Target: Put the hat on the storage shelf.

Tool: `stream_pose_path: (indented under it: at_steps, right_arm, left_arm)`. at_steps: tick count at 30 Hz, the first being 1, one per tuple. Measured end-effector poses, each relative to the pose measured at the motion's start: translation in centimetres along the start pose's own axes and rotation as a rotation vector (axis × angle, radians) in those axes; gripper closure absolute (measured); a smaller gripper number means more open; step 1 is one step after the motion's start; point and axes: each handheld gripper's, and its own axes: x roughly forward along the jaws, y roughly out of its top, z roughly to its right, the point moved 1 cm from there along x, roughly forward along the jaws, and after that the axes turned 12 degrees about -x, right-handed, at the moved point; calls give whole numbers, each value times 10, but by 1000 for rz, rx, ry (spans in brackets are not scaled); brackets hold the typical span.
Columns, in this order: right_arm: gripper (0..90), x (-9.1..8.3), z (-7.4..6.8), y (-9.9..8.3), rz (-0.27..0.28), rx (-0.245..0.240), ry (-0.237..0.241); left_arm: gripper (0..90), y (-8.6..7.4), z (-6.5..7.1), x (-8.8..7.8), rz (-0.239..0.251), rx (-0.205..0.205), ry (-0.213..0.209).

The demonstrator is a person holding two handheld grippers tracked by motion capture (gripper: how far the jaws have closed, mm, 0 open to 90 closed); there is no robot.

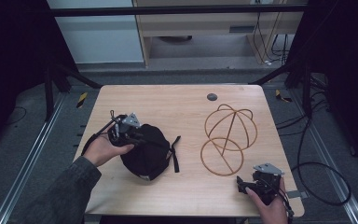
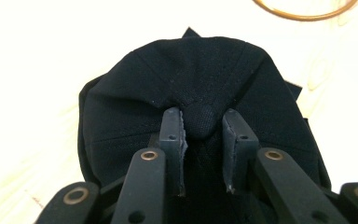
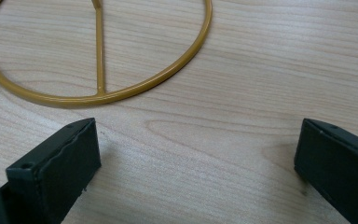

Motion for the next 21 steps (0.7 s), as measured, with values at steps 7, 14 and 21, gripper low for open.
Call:
stream_pose_path:
  at_steps: [7, 14, 21]
  right_arm:
    - [4, 0, 0, 0, 0, 0, 0]
    - [3, 0, 0, 0, 0, 0, 0]
    - [4, 0, 0, 0, 0, -2, -1]
  left_arm:
    - [729, 4, 9, -20, 36, 16, -6]
    - [730, 12, 19, -39, 62, 41, -3]
    - [731, 21, 26, -57, 98, 56, -1]
